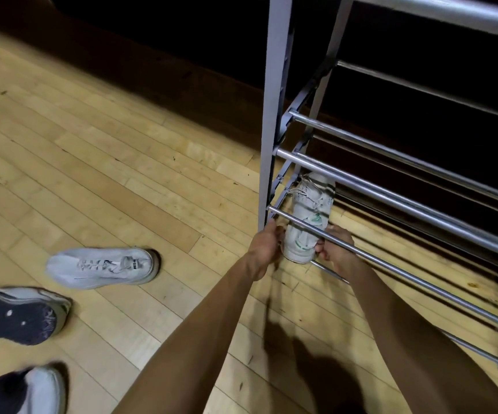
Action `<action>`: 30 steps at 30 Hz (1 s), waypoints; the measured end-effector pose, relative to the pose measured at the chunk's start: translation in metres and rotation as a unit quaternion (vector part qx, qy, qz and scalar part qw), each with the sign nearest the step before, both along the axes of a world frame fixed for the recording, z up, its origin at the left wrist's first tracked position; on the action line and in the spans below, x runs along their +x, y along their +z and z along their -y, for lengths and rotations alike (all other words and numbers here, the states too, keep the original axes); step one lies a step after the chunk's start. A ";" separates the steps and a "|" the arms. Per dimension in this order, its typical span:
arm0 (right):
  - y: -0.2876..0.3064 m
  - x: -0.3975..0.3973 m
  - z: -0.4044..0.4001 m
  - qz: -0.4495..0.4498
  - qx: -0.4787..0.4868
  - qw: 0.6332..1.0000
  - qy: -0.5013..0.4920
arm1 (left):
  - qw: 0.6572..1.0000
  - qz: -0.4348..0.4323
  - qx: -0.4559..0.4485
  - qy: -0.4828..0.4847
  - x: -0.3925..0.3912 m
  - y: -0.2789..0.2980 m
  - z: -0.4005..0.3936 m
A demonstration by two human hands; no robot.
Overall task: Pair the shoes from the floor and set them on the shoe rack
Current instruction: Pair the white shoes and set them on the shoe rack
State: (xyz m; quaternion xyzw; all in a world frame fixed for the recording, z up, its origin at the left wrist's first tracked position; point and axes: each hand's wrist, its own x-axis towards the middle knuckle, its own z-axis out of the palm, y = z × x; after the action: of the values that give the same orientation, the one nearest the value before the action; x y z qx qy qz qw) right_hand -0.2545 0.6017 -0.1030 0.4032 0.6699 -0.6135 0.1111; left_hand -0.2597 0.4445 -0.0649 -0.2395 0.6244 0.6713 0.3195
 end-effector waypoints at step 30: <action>0.069 0.054 0.255 0.045 0.007 0.909 0.414 | 0.979 -0.011 -0.152 0.139 0.092 0.071 0.323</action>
State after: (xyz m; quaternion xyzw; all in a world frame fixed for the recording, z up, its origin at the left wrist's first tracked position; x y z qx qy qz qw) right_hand -0.2009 0.3470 -0.0336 0.1175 0.7750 -0.4893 0.3822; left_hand -0.1682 0.1216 0.0063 -0.3625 0.6828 0.6093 0.1760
